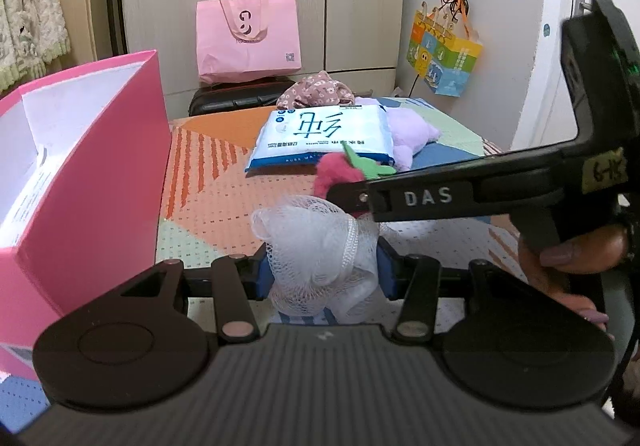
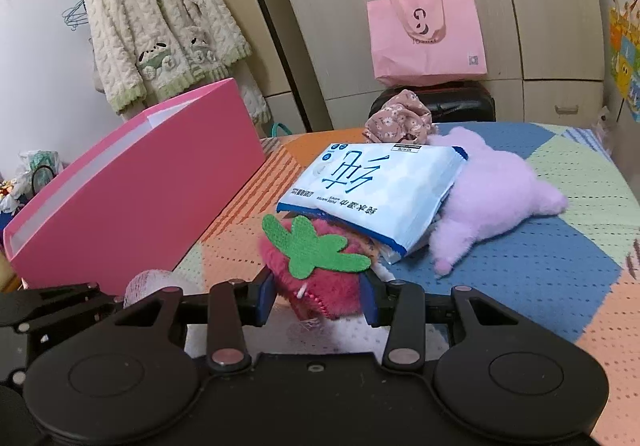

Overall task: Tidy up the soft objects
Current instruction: 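Close the left gripper on the bath puff while the right grasps the strawberry plush, then carry the bath puff and strawberry plush over the pink box with both grippers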

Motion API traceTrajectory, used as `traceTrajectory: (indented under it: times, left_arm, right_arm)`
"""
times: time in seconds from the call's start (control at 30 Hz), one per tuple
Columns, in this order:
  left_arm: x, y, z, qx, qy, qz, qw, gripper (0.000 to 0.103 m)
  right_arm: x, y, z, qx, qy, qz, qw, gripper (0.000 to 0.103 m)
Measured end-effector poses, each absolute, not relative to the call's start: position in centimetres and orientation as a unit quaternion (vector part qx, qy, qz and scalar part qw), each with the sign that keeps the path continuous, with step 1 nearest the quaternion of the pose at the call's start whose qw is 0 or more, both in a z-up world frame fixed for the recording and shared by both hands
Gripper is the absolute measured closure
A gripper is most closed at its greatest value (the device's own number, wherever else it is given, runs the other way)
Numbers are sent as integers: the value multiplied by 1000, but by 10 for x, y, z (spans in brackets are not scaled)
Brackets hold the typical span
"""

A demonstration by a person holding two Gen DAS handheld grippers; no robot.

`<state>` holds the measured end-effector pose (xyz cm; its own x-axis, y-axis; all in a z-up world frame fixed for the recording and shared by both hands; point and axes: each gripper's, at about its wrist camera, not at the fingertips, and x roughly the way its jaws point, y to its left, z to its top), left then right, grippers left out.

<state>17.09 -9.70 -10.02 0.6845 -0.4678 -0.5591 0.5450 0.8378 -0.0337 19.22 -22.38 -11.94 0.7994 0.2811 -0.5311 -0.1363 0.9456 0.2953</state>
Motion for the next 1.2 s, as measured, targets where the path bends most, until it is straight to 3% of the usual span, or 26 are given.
traceTrajectory:
  times: [1.2]
  left_arm:
    - [140, -48, -81, -13, 333, -278, 901, 56]
  right_arm:
    - [99, -218, -88, 69, 297, 131, 943, 55]
